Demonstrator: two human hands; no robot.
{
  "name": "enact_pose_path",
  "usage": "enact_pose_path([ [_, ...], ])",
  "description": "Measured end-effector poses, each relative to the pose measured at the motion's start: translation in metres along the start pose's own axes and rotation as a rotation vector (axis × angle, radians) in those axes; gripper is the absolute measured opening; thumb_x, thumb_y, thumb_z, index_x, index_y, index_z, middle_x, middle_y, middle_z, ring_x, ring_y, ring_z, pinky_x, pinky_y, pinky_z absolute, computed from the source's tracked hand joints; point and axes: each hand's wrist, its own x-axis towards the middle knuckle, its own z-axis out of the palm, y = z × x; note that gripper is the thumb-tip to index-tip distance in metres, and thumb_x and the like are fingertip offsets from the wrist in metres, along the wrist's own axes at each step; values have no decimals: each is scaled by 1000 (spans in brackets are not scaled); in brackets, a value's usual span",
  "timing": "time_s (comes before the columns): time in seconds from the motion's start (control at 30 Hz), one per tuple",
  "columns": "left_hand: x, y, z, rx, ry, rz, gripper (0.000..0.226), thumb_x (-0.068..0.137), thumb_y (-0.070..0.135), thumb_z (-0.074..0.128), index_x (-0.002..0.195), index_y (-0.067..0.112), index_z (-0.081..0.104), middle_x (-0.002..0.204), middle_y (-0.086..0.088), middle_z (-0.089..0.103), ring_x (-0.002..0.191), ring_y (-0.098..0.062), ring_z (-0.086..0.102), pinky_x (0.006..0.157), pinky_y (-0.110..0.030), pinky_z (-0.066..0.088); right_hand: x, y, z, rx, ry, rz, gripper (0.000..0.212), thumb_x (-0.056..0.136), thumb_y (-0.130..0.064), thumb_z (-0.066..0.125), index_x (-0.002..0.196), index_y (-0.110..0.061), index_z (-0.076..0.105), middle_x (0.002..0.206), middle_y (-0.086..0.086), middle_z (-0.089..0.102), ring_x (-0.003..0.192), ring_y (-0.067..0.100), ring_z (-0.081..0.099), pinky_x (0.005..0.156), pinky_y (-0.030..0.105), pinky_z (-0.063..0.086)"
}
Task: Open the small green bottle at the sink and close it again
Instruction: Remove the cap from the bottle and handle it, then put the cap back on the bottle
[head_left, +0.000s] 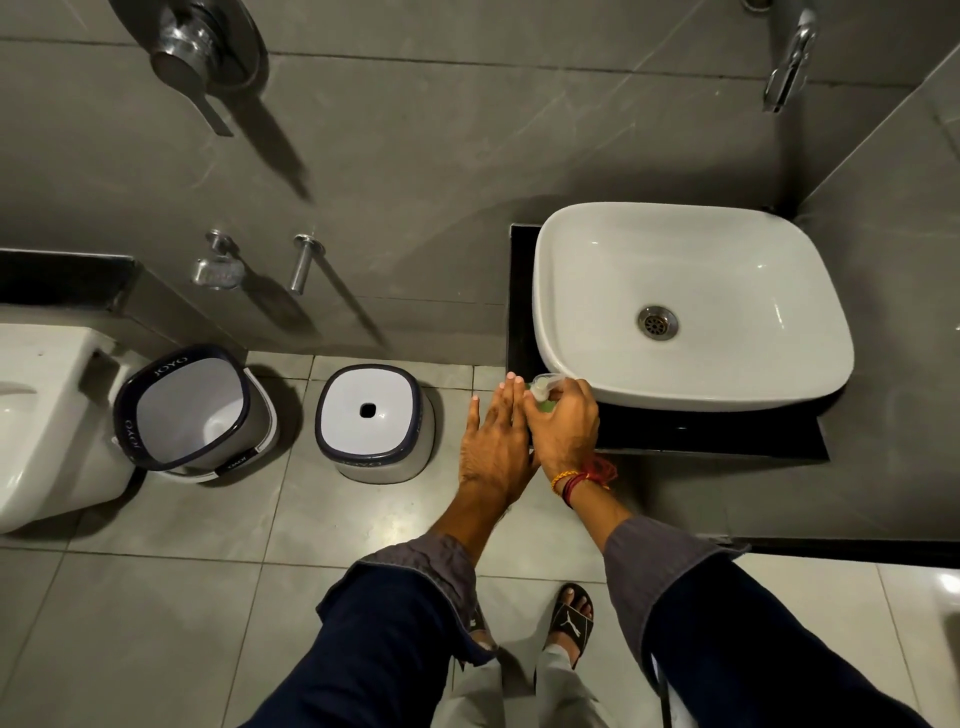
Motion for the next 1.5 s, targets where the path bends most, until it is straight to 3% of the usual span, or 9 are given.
enact_pose_path([
  [0.13, 1, 1, -2, 6, 1, -3, 93, 99, 61, 37, 160, 8, -11, 169, -12, -13, 157, -26, -8, 126, -51, -1, 7, -1, 1, -41, -9, 40, 40, 86, -38, 72, 99, 0, 65, 106, 16, 67, 97, 33, 67, 83, 44, 60],
  [0.33, -1, 3, -3, -2, -6, -6, 93, 99, 61, 39, 160, 11, -11, 169, -12, -15, 157, -26, -10, 126, -53, -1, 0, 0, -2, -16, 19, 21, 55, 82, -52, 73, 112, -8, 63, 113, 11, 66, 103, 28, 66, 87, 44, 60],
  [0.57, 1, 4, -1, -3, -1, -8, 94, 99, 58, 42, 160, 10, -9, 169, -13, -12, 157, -27, -9, 126, -53, -1, 5, 0, 2, 67, 18, 0, 44, 80, -36, 80, 106, -4, 65, 107, 14, 66, 98, 29, 67, 87, 40, 61],
  [0.83, 0, 4, -4, -7, -18, -9, 89, 101, 56, 35, 158, 9, -16, 169, -13, -15, 157, -27, -11, 126, -53, -1, 5, -1, 3, 79, 41, 113, 42, 83, -35, 78, 104, -2, 67, 105, 16, 72, 97, 31, 70, 86, 41, 61],
  [0.93, -1, 6, -4, 1, -12, -19, 91, 100, 57, 39, 159, 10, -13, 169, -12, -14, 157, -27, -10, 126, -53, 1, -2, 6, -5, 10, 9, 8, 50, 82, -45, 76, 110, -6, 64, 113, 12, 65, 103, 29, 66, 88, 43, 60],
  [1.0, -1, 7, -2, -8, 3, -30, 92, 101, 55, 42, 159, 10, -13, 170, -12, -12, 157, -26, -8, 126, -53, 1, -9, 13, -12, -60, -17, -85, 60, 82, -49, 73, 125, -10, 58, 125, 9, 59, 116, 27, 61, 95, 43, 58],
  [1.1, -1, 7, -2, -2, 15, -30, 90, 101, 48, 44, 159, 10, -12, 170, -12, -12, 157, -25, -7, 126, -52, 0, -18, 24, -19, -198, -61, -222, 65, 86, -41, 69, 141, -13, 49, 139, 7, 52, 131, 26, 50, 102, 42, 53],
  [1.27, -1, 7, -2, 35, -11, -10, 83, 103, 42, 42, 161, 12, -10, 168, -12, -18, 156, -26, -12, 126, -53, 0, -29, 22, -18, -292, -53, -257, 49, 88, -28, 62, 134, -11, 57, 118, 8, 60, 112, 25, 56, 84, 41, 59],
  [1.5, -1, 5, -3, 26, -3, -16, 83, 103, 41, 41, 160, 11, -11, 169, -11, -18, 157, -25, -11, 126, -52, 1, -29, 26, -11, -240, -61, -255, 48, 89, -27, 62, 134, -10, 56, 122, 9, 61, 114, 24, 58, 87, 36, 58],
])
